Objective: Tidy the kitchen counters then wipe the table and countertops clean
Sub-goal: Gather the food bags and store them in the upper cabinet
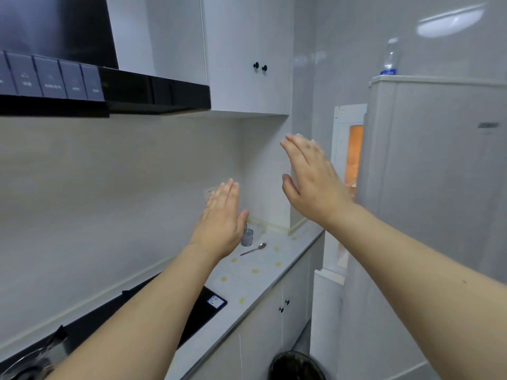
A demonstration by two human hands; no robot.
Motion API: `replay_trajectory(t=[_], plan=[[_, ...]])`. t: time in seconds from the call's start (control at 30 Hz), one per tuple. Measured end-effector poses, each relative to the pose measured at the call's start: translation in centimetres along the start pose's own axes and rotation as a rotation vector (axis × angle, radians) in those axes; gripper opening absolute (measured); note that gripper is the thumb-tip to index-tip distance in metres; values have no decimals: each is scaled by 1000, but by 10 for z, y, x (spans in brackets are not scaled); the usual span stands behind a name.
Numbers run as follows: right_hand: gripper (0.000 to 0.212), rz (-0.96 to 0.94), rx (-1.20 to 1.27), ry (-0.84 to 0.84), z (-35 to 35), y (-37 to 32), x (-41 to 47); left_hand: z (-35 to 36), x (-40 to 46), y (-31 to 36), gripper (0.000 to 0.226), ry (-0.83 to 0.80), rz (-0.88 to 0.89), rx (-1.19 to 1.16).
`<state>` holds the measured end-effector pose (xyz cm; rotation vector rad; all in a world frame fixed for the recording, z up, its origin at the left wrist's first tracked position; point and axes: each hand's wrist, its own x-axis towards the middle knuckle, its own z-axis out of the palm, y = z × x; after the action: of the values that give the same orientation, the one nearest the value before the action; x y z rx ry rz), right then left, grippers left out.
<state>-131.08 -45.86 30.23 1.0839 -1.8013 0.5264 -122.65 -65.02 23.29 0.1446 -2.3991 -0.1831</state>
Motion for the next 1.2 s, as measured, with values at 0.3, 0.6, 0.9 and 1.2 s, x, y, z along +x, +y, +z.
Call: replay_trajectory(t=[0.3,0.6,0.9,1.2], plan=[[63,114,-121,2,-67,79,-57,20,5,124,64,-28,113,-87],[83,227,-255,-191,-53,169,-102,76,41,199,74,-26,196,-155],[87,34,-388,-193,-9,237,-94,133,84,183,72,95,163,-304],[86,-40,-531,-125,59,285,-61,182,152,135,70,76,108,-337]])
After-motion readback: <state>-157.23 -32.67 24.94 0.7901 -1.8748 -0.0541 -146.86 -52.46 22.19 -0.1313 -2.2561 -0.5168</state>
